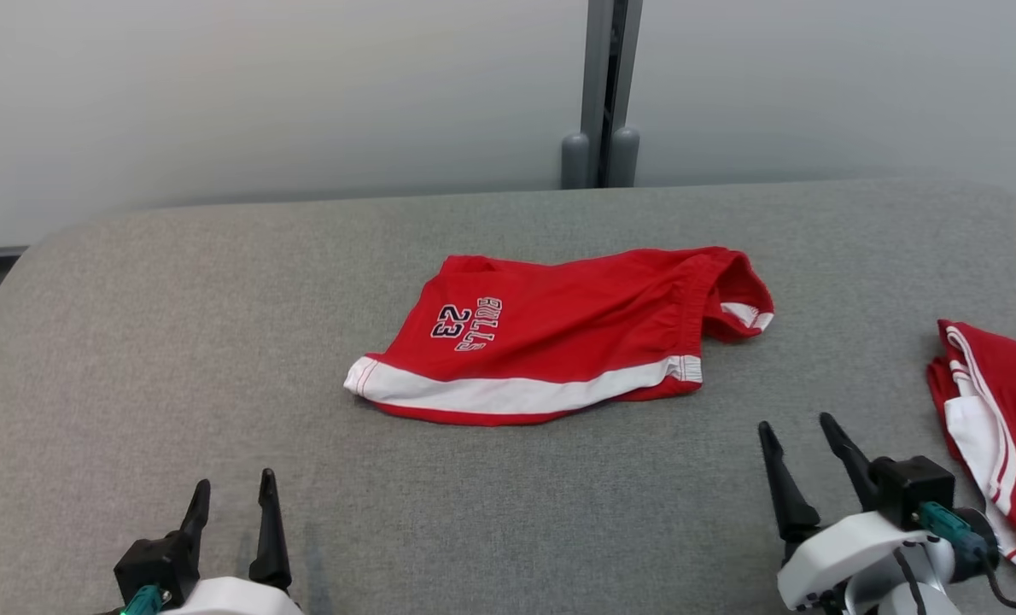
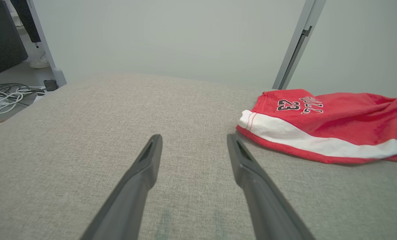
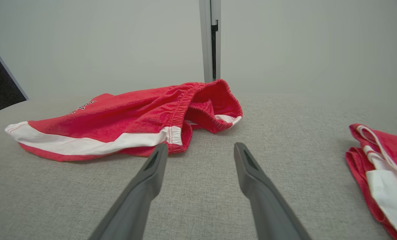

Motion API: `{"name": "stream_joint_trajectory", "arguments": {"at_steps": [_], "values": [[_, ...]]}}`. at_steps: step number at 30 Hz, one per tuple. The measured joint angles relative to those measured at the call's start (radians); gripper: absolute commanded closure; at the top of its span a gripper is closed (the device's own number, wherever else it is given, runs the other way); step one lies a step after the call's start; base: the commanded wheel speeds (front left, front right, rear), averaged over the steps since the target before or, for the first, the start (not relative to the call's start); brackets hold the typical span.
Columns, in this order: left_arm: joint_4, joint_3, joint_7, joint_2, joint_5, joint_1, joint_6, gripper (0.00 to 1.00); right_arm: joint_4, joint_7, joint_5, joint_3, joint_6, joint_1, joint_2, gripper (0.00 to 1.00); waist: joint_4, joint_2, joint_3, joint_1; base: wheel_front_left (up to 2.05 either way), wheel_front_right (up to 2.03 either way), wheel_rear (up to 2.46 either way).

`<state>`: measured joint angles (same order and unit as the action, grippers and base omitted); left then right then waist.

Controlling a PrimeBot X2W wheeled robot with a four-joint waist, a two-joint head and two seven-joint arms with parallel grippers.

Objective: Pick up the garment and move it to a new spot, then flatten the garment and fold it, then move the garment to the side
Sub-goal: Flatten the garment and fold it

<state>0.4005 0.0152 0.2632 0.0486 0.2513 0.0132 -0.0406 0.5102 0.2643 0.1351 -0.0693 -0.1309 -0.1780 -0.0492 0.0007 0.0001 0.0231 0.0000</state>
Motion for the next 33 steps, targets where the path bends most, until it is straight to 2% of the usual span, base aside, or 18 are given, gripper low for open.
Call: {"name": "stream_joint_trajectory", "arguments": {"at_steps": [6, 15, 25, 27, 28, 31, 32, 33], "values": [[0.001, 0.038, 0.0, 0.0, 0.006, 0.036, 0.009, 0.0, 0.045, 0.0, 0.039, -0.058, 0.0, -0.074, 0.0, 0.0, 0.038, 0.0, 0.058, 0.0, 0.0, 0.0, 0.0], [0.007, 0.068, 0.0, 0.0, 0.006, 0.078, 0.015, 0.0, 0.131, 0.0, 0.118, -0.016, 0.0, -0.167, 0.001, 0.0, 0.108, 0.0, 0.14, 0.0, 0.0, 0.0, 0.0], [0.011, 0.08, 0.0, 0.0, -0.003, 0.098, 0.023, 0.0, 0.175, 0.0, 0.127, -0.009, 0.0, -0.22, -0.001, 0.0, 0.149, -0.0001, 0.196, 0.0, 0.0, 0.0, 0.0], [0.011, 0.085, 0.0, 0.0, -0.003, 0.1, 0.022, 0.0, 0.179, 0.0, 0.128, -0.011, 0.0, -0.223, -0.001, 0.07, 0.149, -0.0001, 0.198, 0.0, 0.0, 0.0, 0.0], [0.012, 0.088, 0.0, 0.0, -0.003, 0.101, 0.022, 0.0, 0.183, 0.0, 0.129, -0.011, 0.0, -0.223, -0.001, 0.15, 0.149, 0.0, 0.198, 0.0, 0.0, 0.0, 0.0], [0.013, 0.091, 0.0, 0.0, -0.003, 0.107, 0.023, 0.0, 0.19, 0.0, 0.13, -0.012, 0.0, -0.229, -0.003, 0.22, 0.151, 0.0, 0.199, 0.0, 0.0, 0.0, 0.0], [0.013, 0.091, 0.0, 0.0, -0.003, 0.107, 0.023, 0.0, 0.19, 0.0, 0.13, -0.012, 0.0, -0.229, -0.003, 0.3, 0.151, 0.0, 0.199, 0.0, 0.0, 0.0, 0.0], [0.013, 0.091, 0.0, 0.0, -0.004, 0.108, 0.023, 0.0, 0.194, 0.0, 0.13, -0.009, 0.0, -0.233, -0.006, 0.31, 0.151, 0.0, 0.2, 0.0, 0.0, 0.0, 0.0]]}}
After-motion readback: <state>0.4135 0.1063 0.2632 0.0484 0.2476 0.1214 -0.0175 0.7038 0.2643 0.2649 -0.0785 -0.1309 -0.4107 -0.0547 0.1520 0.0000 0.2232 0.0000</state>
